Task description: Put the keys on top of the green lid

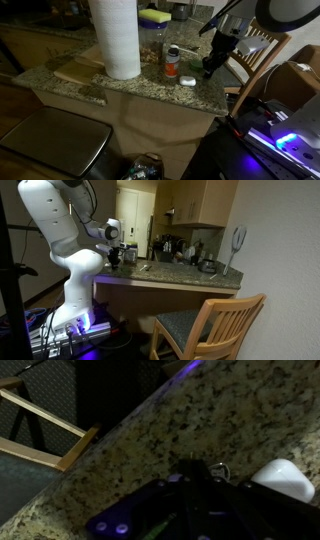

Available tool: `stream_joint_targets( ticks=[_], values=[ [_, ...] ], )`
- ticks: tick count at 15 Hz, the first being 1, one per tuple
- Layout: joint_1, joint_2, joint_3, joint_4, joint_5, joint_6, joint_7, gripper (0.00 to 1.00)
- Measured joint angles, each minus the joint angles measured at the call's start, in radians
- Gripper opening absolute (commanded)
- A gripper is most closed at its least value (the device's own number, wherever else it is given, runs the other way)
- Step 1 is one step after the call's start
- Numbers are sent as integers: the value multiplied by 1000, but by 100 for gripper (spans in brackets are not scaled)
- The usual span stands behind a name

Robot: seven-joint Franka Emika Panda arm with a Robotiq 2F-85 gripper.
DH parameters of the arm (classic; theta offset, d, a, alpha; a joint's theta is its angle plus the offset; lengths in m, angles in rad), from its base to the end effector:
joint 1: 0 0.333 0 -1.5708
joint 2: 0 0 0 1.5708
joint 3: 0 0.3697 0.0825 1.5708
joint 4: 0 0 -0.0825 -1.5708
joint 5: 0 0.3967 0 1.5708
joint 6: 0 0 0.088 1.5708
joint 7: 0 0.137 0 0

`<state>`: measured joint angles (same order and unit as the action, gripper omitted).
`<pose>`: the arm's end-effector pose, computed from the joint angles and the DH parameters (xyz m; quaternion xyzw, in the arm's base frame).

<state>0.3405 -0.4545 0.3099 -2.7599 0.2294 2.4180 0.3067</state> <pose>0.2916 0.2204 0.3630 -0.9955 -0.0778 -0.0406 0.0348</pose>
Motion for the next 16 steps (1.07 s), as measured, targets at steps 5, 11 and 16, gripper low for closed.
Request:
stream_joint_targets(
  ticks=[5,11,16],
  values=[
    [2,1,0,-1,20,21,-23,2],
    [3,-12,-12,-2,25,58,-47,2],
    [-8,-254,-127,16,9,-197,-116,2]
  ],
)
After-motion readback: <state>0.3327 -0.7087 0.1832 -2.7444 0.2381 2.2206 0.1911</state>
